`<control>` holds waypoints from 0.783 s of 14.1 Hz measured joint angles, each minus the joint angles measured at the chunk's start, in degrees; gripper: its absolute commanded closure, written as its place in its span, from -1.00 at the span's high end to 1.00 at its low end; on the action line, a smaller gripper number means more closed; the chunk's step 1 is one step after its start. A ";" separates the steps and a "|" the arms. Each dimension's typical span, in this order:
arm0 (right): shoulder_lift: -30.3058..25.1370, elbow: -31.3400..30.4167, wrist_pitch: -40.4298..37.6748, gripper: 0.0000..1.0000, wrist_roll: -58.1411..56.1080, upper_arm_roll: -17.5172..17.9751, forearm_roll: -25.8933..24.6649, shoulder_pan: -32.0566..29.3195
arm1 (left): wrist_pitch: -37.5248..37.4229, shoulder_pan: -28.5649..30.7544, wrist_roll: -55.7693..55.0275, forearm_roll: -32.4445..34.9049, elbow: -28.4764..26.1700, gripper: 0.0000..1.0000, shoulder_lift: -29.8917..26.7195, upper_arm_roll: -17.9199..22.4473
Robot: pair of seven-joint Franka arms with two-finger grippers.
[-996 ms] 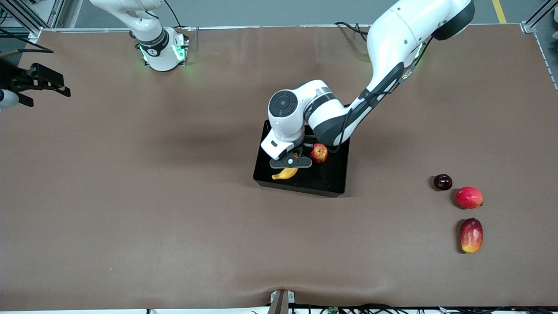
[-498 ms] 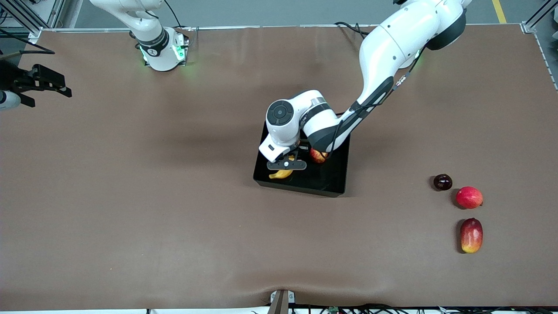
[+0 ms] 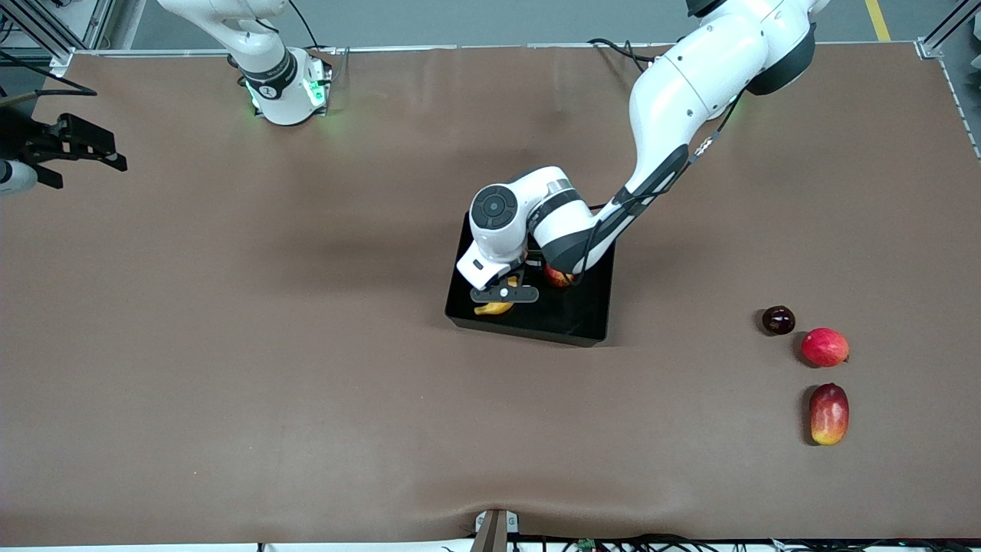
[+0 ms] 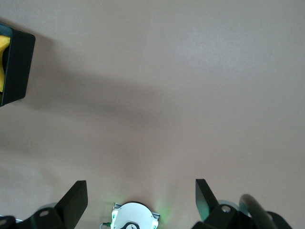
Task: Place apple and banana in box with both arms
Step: 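Raise the left gripper out of the box and draw it back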
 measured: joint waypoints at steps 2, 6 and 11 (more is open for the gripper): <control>0.04 -0.02 0.01 1.00 0.00 0.00 0.02 0.00 | -1.00 0.91 0.00 0.22 1.00 1.00 -1.83 0.05; 0.09 -0.07 0.00 1.00 0.00 -0.02 0.05 -0.02 | -6.56 8.13 0.86 -0.97 2.79 1.00 -11.82 -0.62; 0.09 -0.08 0.00 1.00 0.01 -0.03 0.13 -0.04 | -13.89 17.66 2.17 -8.43 2.53 1.00 -23.32 -0.98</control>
